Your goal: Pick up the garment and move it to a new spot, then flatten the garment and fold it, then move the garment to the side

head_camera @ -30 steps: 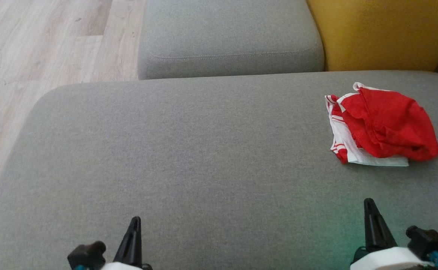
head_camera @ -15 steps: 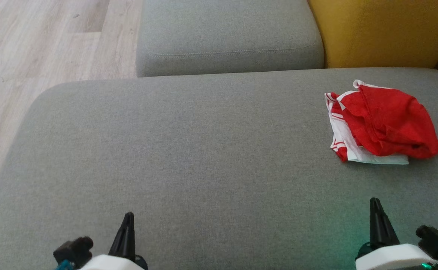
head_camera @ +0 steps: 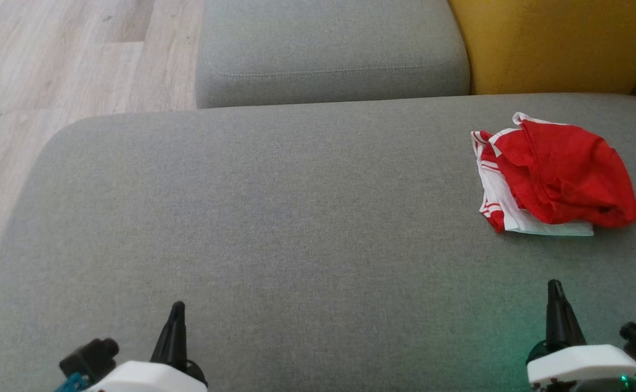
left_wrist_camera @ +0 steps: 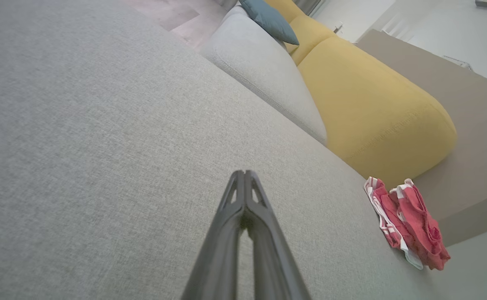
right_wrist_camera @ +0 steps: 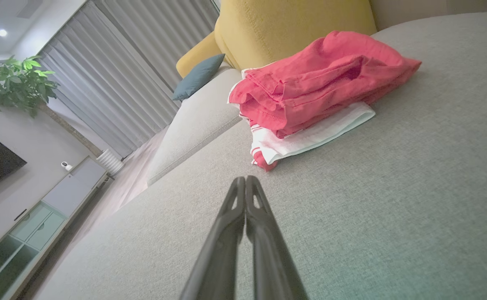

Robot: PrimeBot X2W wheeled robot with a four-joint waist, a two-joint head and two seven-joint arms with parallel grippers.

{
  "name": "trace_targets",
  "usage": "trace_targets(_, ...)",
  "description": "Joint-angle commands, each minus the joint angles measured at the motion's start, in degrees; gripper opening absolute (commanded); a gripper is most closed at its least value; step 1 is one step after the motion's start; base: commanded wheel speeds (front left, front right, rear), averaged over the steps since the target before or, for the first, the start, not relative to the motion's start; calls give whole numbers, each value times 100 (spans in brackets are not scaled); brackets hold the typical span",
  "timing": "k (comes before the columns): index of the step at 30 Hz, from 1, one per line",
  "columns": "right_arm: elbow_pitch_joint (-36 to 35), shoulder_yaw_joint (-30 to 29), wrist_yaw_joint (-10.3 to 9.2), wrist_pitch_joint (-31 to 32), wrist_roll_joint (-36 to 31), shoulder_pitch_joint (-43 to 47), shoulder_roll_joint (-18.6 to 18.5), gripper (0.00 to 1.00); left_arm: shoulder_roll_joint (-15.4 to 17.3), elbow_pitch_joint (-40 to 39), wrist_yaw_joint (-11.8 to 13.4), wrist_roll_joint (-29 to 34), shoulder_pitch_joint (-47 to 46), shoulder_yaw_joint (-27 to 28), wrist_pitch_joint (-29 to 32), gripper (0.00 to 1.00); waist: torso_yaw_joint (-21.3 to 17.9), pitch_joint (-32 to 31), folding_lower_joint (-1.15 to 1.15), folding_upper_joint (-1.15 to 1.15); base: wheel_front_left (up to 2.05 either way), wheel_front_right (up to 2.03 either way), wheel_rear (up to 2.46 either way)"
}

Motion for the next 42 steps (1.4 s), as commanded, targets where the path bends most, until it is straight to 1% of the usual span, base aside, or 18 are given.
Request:
trace_targets(1, -221, 2, -2, 50, 189, -351, -15, 0, 68, -158, -65, -168, -336, 134, 36, 0, -2, 8, 0, 0, 0, 0, 0)
trace_targets(42, -343, -198, -3, 713, 2669, -685, -26, 0, 109, -62, -369, -2471, -793, 749, 667, 0, -57, 183, 0, 0, 0, 0, 0)
